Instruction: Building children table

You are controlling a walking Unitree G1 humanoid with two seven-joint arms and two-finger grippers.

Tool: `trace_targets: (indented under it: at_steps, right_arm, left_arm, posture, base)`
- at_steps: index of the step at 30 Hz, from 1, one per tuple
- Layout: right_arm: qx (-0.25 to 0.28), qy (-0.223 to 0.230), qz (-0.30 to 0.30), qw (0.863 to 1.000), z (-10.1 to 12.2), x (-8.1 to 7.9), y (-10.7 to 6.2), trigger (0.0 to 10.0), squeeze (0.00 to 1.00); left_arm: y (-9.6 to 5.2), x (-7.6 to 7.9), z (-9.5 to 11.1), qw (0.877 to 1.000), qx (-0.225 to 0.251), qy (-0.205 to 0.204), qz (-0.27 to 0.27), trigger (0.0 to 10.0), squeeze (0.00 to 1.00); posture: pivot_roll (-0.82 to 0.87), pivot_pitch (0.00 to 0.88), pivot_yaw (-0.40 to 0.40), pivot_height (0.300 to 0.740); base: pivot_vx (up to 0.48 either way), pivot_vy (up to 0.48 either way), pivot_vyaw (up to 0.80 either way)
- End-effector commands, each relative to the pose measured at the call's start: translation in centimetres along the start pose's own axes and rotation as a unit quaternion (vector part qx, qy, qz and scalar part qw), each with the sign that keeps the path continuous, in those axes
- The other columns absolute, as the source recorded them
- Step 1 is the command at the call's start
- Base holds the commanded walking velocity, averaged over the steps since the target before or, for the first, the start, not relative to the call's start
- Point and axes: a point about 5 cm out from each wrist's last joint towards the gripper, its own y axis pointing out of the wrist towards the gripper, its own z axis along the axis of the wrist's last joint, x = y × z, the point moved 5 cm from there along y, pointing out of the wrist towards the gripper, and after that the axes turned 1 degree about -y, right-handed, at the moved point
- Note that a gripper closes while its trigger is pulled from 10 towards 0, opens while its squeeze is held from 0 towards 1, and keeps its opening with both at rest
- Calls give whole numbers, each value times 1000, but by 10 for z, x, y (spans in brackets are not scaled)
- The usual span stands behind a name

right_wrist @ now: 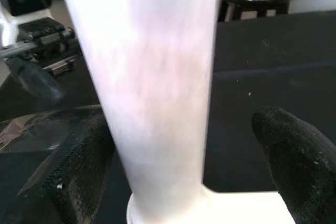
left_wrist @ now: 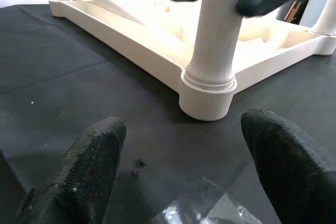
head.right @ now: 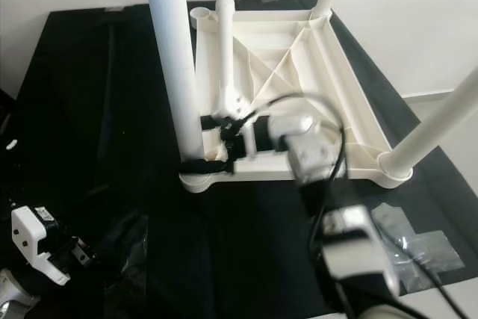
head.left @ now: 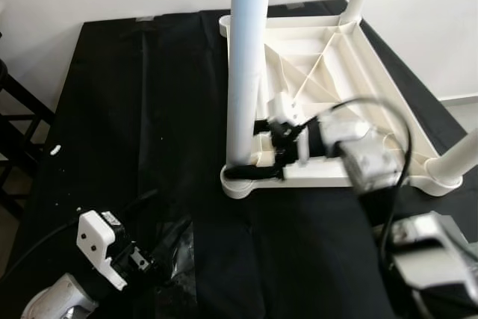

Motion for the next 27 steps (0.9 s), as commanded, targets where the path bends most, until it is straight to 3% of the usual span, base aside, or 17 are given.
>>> trace_targets:
  at_steps: [1, 5, 6, 7, 8, 14, 22, 25, 27]
  right_arm:
    - [8, 9, 43, 999, 0, -3, 3, 10000, 0]
    - [21, 10, 59, 998, 8, 1, 3, 10000, 0]
    - [22, 11, 65, 998, 10, 2, 4, 3333, 0]
    - [22, 11, 65, 998, 10, 2, 4, 3333, 0]
    - [22, 11, 69, 997, 11, 3, 6, 0, 0]
    - [12, 7, 85, 996, 13, 4, 11, 0, 0]
    - [12, 4, 79, 997, 14, 7, 5, 0, 0]
    - [23, 36, 47, 998, -8, -3, 7, 0, 0]
    - [26, 86, -21, 996, -31, -21, 24, 0, 0]
  left_arm:
    - [-4, 3, 2, 1000, -6, 0, -5, 10000, 0]
    - [-6, 4, 2, 1000, -9, -1, -6, 10000, 0]
    - [-7, 4, 3, 1000, -9, -1, -6, 10000, 0]
    - [-7, 4, 3, 1000, -9, -1, -6, 10000, 0]
    - [-7, 4, 3, 1000, -10, -1, -7, 10000, 0]
    - [-9, 5, 4, 1000, -12, -1, -8, 10000, 0]
    - [-8, 7, 4, 1000, -13, -4, -9, 10000, 0]
    - [-7, 8, 5, 1000, -10, -6, -7, 10000, 0]
    - [-7, 7, 6, 1000, -8, -6, -5, 10000, 0]
  posture:
    - [-8, 253, -26, 740]
    - [-1, 259, -27, 740]
    - [5, 264, -25, 740]
    - [5, 264, -25, 740]
    - [9, 268, -24, 740]
    - [13, 274, -17, 740]
    - [-4, 274, -38, 740]
    - [-15, 278, -52, 740]
    - [-19, 284, -56, 740]
  base:
    - [0, 0, 0]
    - [0, 0, 0]
    - [0, 0, 0]
    - [0, 0, 0]
    - [0, 0, 0]
    - [0, 0, 0]
    - [0, 0, 0]
    - [0, 0, 0]
    - [0, 0, 0]
